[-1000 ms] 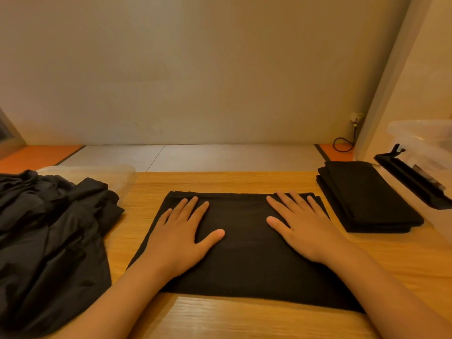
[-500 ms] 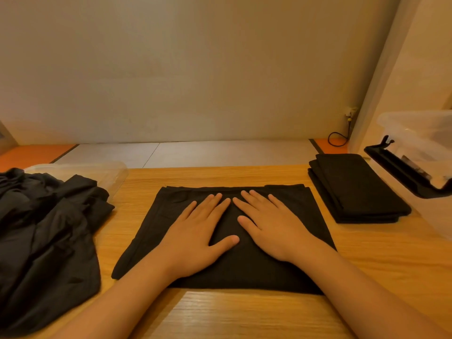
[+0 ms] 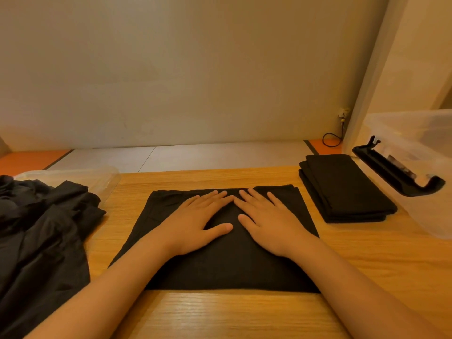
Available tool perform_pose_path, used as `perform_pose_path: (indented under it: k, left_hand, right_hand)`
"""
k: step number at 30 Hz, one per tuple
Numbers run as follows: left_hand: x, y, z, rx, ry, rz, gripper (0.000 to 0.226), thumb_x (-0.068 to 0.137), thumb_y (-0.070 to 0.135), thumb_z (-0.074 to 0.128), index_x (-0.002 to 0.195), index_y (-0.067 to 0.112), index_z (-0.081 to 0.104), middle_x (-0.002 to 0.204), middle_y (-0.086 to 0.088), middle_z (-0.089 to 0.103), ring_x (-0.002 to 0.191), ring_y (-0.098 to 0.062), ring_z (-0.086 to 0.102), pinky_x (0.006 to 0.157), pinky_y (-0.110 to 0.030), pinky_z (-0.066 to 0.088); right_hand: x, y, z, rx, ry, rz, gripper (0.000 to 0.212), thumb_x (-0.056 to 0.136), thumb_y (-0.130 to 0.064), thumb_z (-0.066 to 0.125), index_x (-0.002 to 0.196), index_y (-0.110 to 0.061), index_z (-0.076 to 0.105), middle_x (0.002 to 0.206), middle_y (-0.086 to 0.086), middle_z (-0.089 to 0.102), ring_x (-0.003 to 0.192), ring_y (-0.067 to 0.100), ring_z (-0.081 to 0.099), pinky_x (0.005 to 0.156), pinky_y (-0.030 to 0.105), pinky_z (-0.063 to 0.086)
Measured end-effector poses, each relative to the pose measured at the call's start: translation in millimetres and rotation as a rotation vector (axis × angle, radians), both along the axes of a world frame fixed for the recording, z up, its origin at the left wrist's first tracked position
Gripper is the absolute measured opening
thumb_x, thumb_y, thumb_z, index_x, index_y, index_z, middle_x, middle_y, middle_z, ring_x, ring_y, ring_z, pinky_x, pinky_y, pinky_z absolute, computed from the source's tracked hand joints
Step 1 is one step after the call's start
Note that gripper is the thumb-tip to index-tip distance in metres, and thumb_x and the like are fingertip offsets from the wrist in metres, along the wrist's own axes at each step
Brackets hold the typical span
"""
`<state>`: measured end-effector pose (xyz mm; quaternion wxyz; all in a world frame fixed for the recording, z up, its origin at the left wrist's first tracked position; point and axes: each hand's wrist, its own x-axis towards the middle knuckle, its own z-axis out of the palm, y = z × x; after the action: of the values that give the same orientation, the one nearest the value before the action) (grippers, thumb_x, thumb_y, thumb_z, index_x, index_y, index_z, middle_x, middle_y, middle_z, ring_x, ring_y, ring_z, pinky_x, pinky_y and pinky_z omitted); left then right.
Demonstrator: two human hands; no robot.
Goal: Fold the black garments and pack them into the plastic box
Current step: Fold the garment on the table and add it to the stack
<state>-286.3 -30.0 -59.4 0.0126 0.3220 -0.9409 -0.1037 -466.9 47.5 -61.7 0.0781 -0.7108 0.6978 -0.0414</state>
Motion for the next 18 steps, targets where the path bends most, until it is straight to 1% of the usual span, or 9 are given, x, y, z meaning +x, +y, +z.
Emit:
perform_pose_path:
  k: [2,4,5,8,9,12,13,15,18]
  left_hand:
    - [5.8,-7.5,-2.7,0.018,0.009,0.024,0.062,0.093,0.062,0.026,0.149,0.044,0.007,0.157,0.022,0.002,0.137,0.011,-0.007,0.119,-0.025,-0.003]
    - [17.1,-16.8,-3.9,0.005,-0.025,0.083,0.065,0.09,0.067,0.018,0.149,0.044,0.005,0.157,0.021,0.0,0.135,0.011,-0.007,0.116,-0.023,-0.005]
    - [25.1,-22.0,-4.3,-0.006,-0.049,0.121,0.071,0.085,0.073,0.011,0.149,0.044,0.003,0.157,0.02,-0.003,0.135,0.01,-0.007,0.115,-0.023,-0.006]
    - [52.8,-40.8,-7.4,-0.024,-0.102,0.25,0.101,0.06,0.09,-0.012,0.149,0.043,-0.004,0.154,0.022,-0.009,0.14,0.003,-0.01,0.115,-0.027,-0.008]
    - [59.1,-45.6,-8.6,-0.016,-0.12,0.294,0.101,0.06,0.09,-0.012,0.149,0.043,-0.005,0.153,0.021,-0.012,0.142,0.0,-0.01,0.116,-0.03,-0.007]
    - [63.3,-50.9,-10.4,0.027,-0.123,0.383,0.076,0.083,0.076,0.006,0.149,0.041,-0.006,0.158,0.012,-0.017,0.145,-0.006,-0.014,0.118,-0.034,-0.006]
    - [62.1,-49.6,-8.7,0.021,-0.108,0.396,0.074,0.085,0.072,0.008,0.15,0.04,-0.008,0.158,0.01,-0.018,0.145,-0.007,-0.015,0.118,-0.035,-0.006]
    - [59.3,-39.8,-2.5,-0.052,-0.062,0.393,0.078,0.083,0.074,0.005,0.149,0.036,-0.013,0.156,0.01,-0.023,0.143,-0.007,-0.02,0.119,-0.034,-0.009]
    - [48.0,-7.3,10.4,-0.16,0.033,0.274,0.083,0.078,0.078,-0.006,0.148,0.035,-0.014,0.152,0.017,-0.024,0.141,-0.001,-0.023,0.118,-0.031,-0.011]
  right_hand:
    - [-7.2,-1.3,-0.1,0.007,-0.013,-0.068,0.054,0.103,-0.045,0.019,0.153,-0.03,0.007,0.161,-0.01,0.0,0.146,0.007,-0.007,0.12,0.036,-0.003]
    - [-17.8,-1.6,-1.3,0.009,-0.012,-0.138,0.055,0.102,-0.047,0.018,0.153,-0.029,0.007,0.161,-0.009,0.001,0.147,0.009,-0.007,0.119,0.037,-0.003]
    - [-23.6,-1.9,-2.5,0.01,-0.006,-0.176,0.055,0.102,-0.048,0.017,0.153,-0.029,0.007,0.161,-0.008,0.001,0.147,0.01,-0.007,0.118,0.037,-0.003]
    - [-37.1,-3.0,-5.9,0.028,0.018,-0.303,0.057,0.101,-0.051,0.013,0.153,-0.03,0.003,0.161,-0.006,-0.003,0.147,0.016,-0.009,0.119,0.039,-0.004]
    - [-39.2,-3.5,-6.9,0.039,0.023,-0.337,0.058,0.1,-0.052,0.012,0.153,-0.031,0.001,0.161,-0.005,-0.004,0.147,0.017,-0.01,0.119,0.04,-0.004]
    - [-39.9,-5.2,-8.2,0.056,0.039,-0.394,0.059,0.1,-0.053,0.011,0.153,-0.031,-0.001,0.161,-0.003,-0.007,0.147,0.019,-0.013,0.12,0.041,-0.005]
    - [-38.3,-4.6,-6.2,0.046,0.051,-0.398,0.059,0.1,-0.052,0.011,0.153,-0.03,-0.002,0.161,-0.002,-0.008,0.147,0.019,-0.014,0.12,0.042,-0.005]
    - [-31.0,1.6,2.7,-0.029,0.093,-0.377,0.059,0.101,-0.05,0.011,0.153,-0.028,-0.003,0.161,-0.001,-0.01,0.146,0.02,-0.016,0.119,0.043,-0.006]
    - [-4.5,16.5,19.5,-0.149,0.074,-0.239,0.057,0.102,-0.047,0.012,0.153,-0.028,-0.004,0.16,-0.004,-0.012,0.146,0.015,-0.018,0.119,0.04,-0.009]
